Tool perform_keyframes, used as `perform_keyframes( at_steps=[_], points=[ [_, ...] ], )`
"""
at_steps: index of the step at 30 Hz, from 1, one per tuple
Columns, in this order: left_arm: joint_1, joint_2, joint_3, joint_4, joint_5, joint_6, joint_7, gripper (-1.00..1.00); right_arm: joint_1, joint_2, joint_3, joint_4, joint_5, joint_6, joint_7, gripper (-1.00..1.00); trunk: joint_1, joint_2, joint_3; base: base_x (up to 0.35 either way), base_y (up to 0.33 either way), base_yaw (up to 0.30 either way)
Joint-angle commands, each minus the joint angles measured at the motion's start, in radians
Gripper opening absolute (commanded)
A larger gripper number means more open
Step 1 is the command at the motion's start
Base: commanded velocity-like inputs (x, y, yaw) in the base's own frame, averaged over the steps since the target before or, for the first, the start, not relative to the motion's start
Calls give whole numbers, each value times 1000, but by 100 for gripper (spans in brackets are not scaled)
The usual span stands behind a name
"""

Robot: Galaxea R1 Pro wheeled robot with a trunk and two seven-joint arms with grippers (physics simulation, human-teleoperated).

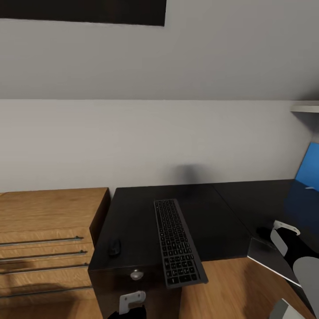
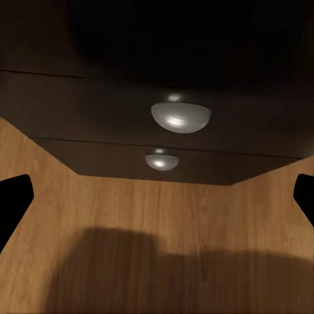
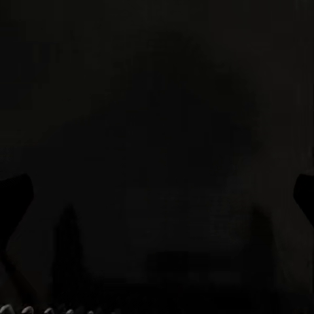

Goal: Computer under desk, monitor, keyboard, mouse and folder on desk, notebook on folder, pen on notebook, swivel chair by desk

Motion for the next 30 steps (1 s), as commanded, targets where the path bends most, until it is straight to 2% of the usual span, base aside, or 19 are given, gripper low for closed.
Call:
perform_keyframes(
  at_steps=[1,15,19,30],
  points=[
    [-1,1,-3,-1,2,3,5,100,0,0,0,-2,-11,4,-6,100,0,-1,-1,151,0,0],
    [-1,-6,-10,-5,2,3,8,100,0,-1,0,0,-11,5,-7,100,0,-1,-1,40,0,0],
    [-2,-8,-9,-5,2,3,8,100,0,-2,0,2,-11,7,-9,100,16,-29,-14,1,0,0],
    [-2,-7,-9,-5,2,3,8,100,0,-2,-1,2,3,7,-9,100,16,-29,-14,0,0,0]
  ],
)
